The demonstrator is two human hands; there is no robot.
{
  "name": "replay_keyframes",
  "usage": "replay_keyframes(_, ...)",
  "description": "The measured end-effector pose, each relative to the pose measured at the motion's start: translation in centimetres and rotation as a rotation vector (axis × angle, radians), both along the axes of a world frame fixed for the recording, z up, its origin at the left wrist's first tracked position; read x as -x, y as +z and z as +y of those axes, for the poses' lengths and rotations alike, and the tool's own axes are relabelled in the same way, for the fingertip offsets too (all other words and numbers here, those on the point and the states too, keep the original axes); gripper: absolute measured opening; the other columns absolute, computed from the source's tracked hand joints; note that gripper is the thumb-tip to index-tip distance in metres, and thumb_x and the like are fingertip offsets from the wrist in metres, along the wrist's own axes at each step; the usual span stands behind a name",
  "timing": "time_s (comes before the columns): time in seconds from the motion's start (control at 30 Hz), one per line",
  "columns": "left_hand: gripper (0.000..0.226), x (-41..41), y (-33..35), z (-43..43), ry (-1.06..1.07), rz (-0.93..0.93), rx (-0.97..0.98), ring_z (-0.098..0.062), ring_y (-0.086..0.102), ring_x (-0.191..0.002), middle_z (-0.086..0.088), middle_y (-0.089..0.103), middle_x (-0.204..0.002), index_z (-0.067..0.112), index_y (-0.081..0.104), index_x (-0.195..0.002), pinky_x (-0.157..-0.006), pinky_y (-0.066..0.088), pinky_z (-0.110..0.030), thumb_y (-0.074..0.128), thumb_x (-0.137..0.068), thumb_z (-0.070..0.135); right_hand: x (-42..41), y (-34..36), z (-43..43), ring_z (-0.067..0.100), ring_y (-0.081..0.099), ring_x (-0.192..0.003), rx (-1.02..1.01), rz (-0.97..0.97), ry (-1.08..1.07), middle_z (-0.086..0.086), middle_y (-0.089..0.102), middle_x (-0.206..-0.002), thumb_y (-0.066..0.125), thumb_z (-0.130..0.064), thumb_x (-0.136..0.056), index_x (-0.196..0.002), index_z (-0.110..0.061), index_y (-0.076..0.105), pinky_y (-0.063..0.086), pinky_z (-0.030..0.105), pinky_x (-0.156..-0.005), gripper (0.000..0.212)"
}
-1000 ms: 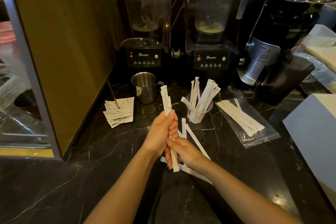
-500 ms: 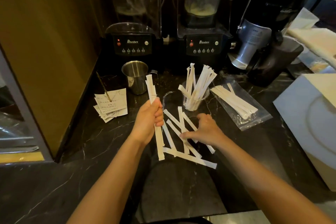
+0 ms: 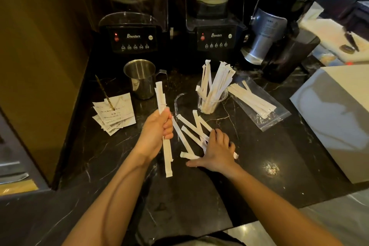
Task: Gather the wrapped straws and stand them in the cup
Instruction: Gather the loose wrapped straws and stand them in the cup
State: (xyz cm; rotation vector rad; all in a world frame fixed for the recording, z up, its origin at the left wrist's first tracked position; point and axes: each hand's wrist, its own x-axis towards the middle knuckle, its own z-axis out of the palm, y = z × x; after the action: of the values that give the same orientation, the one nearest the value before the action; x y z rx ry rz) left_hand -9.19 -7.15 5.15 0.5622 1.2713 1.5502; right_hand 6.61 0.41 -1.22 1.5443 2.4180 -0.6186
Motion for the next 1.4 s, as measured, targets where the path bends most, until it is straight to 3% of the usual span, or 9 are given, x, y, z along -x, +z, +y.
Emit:
replay_keyframes(0.33,0.031,1.4,-0.8,-0.3,-0.008,-0.029,0.008,-0.003,0.028,-0.034,0.008,0.036,-0.038,0.015,0.044,-0.067,-0.035,0.027,-0.013,0.033,-0.095,0.025,1.2,0.5,0.8,0.029,0.024,-0.131,-0.121,0.051,-0.111,0.008,0.029,-0.143,0.053,-0.066,-0.072,-0.136,-0.018,0.029,0.025,0.045,-0.106,0.083)
replay_keyframes(0.63,0.030,1.5,-1.4,0.3,-0.031,-0.022,0.044,-0.003,0.029,-0.035,0.009,0.036,-0.039,0.015,0.044,-0.070,-0.036,0.029,-0.014,0.034,-0.095,0.026,1.1,1.8,1.0,0.027,0.043,-0.111,-0.193,0.109,0.020,0.014,0.047,-0.123,0.049,-0.032,-0.089,-0.119,-0.006,0.045,0.042,0.037,-0.092,0.040)
replay_keyframes(0.87,0.030,1.2,-1.7,1.1,-0.049,0.003,0.063,-0.004,0.030,-0.036,0.009,0.036,-0.039,0.016,0.044,-0.069,-0.037,0.030,-0.014,0.034,-0.095,0.027,1.2,2.4,1.3,0.032,0.045,-0.111,-0.203,-0.038,0.172,0.021,0.045,-0.124,0.040,-0.008,-0.092,-0.121,-0.002,0.038,0.042,0.036,-0.090,0.029)
replay_keyframes(1.07,0.030,0.9,-1.7,1.4,-0.039,0.009,0.074,-0.003,0.031,-0.035,0.010,0.037,-0.038,0.015,0.045,-0.069,-0.037,0.030,-0.014,0.035,-0.095,0.026,1.2,2.9,1.4,0.033,0.047,-0.109,-0.201,-0.082,0.222,0.022,0.047,-0.122,0.040,-0.005,-0.091,-0.118,-0.003,0.038,0.044,0.036,-0.086,0.027)
replay_keyframes(1.27,0.022,0.7,-2.0,1.3,-0.012,0.025,0.092,-0.005,0.034,-0.036,0.011,0.039,-0.040,0.016,0.050,-0.080,-0.038,0.032,-0.014,0.037,-0.094,0.027,0.2,2.4,1.7,0.029,0.049,-0.102,-0.209,-0.011,0.254,0.019,0.050,-0.117,0.039,-0.009,-0.093,-0.113,-0.006,0.040,0.044,0.035,-0.081,0.021)
replay_keyframes(1.4,0.020,0.6,-2.1,1.2,0.012,0.026,0.092,-0.005,0.033,-0.037,0.010,0.038,-0.041,0.016,0.052,-0.081,-0.038,0.032,-0.014,0.040,-0.093,0.027,-0.3,3.0,1.8,0.020,0.047,-0.078,-0.146,0.187,0.193,0.014,0.055,-0.101,0.035,-0.018,-0.096,-0.102,-0.009,0.043,0.037,0.032,-0.065,0.013)
